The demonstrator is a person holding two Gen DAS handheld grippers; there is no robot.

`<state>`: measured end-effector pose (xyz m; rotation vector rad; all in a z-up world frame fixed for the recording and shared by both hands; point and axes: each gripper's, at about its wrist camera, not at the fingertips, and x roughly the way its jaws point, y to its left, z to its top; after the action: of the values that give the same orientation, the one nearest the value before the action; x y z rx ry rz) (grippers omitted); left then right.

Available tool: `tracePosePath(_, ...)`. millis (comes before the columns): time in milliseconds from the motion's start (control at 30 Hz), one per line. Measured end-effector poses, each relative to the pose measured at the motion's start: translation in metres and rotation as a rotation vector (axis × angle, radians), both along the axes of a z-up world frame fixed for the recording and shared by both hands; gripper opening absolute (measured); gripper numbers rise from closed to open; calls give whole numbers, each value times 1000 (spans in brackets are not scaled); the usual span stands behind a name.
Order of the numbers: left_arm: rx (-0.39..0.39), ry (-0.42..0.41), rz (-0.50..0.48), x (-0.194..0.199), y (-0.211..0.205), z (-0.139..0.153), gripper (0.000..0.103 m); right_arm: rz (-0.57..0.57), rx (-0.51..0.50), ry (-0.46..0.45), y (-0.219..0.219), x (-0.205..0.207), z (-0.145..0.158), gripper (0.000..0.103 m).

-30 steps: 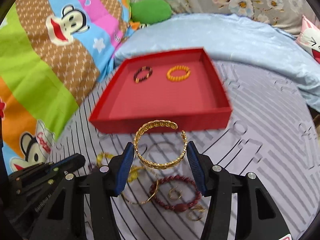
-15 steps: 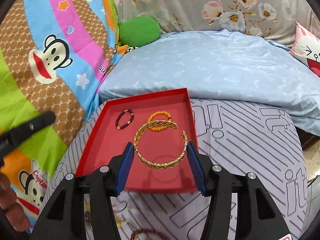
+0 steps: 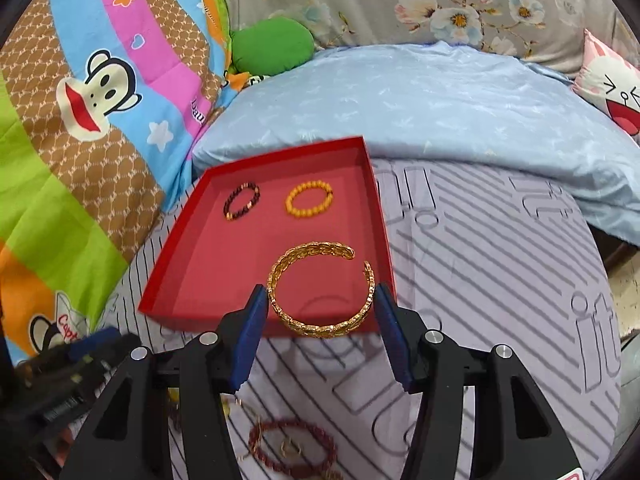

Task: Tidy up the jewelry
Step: 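Carry the purple bracelet in the left tool while the right tool carries the gold bangle to the box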

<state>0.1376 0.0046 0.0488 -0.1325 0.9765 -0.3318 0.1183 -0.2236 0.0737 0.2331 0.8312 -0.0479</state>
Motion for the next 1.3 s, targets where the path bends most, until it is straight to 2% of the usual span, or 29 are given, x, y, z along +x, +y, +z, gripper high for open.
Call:
tracePosePath(100, 5, 64, 10, -9, 0, -22, 47, -1, 17, 13, 5, -12, -4, 52)
tracePosePath(233, 12, 95, 20, -12, -8, -38, 46, 1, 25, 22, 10, -21, -6, 50)
tracePosePath(300, 24, 82, 23, -13, -10, -40, 41, 2, 26, 24, 11, -23, -6, 50)
tracePosePath(333, 30, 79, 19, -14, -12, -40, 33, 3, 27, 23, 12, -24, -6, 50)
tracePosePath(400, 26, 85, 7, -15, -12, -42, 25, 5, 26, 22, 13, -24, -6, 50)
tracePosePath(467, 18, 96, -1, -14, -11, -45, 6, 6, 22, 26, 13, -23, -7, 48)
tracePosePath(500, 4, 104, -5, -13, -10, -46, 4, 5, 25, 28, 12, -23, -8, 47)
tracePosePath(633, 7, 84, -15, -18, -6, -41, 3, 1, 28, 42, 10, -24, -13, 47)
tracePosePath(900, 4, 77, -31, -23, -5, -35, 3, 37, 13, 124, 23, -20, -44, 50)
tracePosePath(1033, -4, 81, -32, -23, -6, -35, 3, 66, -13, 148, 35, -12, -56, 58)
tracePosePath(1300, -14, 84, -35, -25, -2, -33, 3, 80, -71, 153, 47, 2, -69, 55)
